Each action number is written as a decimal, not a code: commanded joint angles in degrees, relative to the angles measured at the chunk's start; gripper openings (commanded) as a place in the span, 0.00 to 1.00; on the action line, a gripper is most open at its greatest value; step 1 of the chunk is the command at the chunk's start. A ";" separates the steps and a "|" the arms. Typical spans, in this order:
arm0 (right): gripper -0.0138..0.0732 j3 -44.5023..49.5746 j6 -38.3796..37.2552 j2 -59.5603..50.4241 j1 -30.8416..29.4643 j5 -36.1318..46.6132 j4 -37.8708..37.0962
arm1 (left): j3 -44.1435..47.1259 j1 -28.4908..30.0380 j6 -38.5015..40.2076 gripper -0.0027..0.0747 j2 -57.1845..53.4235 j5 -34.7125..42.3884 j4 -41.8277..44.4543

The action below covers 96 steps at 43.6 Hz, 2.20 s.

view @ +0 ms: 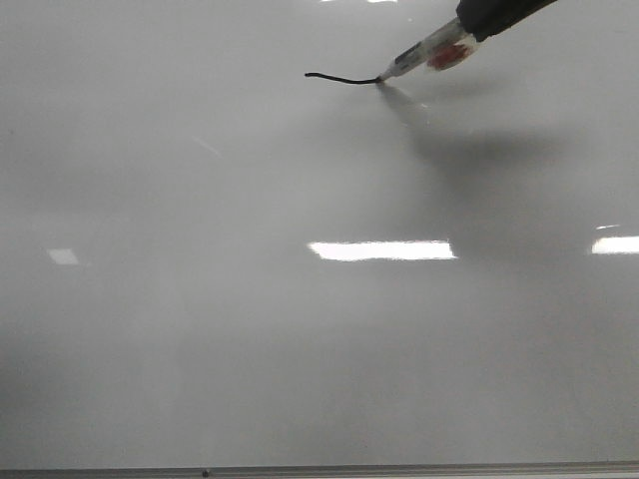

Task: Write number 7 on whiteboard

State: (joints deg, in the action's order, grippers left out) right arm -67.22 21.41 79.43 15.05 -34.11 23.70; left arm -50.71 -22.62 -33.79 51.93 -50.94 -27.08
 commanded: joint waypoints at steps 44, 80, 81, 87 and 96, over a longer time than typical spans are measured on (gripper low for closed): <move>0.08 1.34 37.39 -10.97 11.61 -30.62 16.65 | -6.70 -12.99 -21.08 0.67 7.03 0.09 -11.03; 0.08 1.34 38.02 -11.43 11.61 -29.30 18.96 | -9.32 -21.70 -21.08 0.37 22.09 5.57 -12.79; 0.08 1.34 38.02 -11.37 11.61 -29.30 18.96 | -9.32 -21.70 -21.08 0.34 22.09 5.57 -12.79; 0.08 1.34 38.02 -11.37 11.61 -29.30 18.91 | -9.32 -21.70 -21.08 0.20 22.09 5.52 -12.35; 0.11 1.34 38.02 -11.37 11.61 -29.30 18.91 | -9.32 -21.70 -21.08 0.07 22.09 5.52 -12.35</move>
State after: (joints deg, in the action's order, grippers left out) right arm -64.28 58.94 69.49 26.47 -65.16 39.55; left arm -58.08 -44.03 -56.06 75.41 -47.05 -36.51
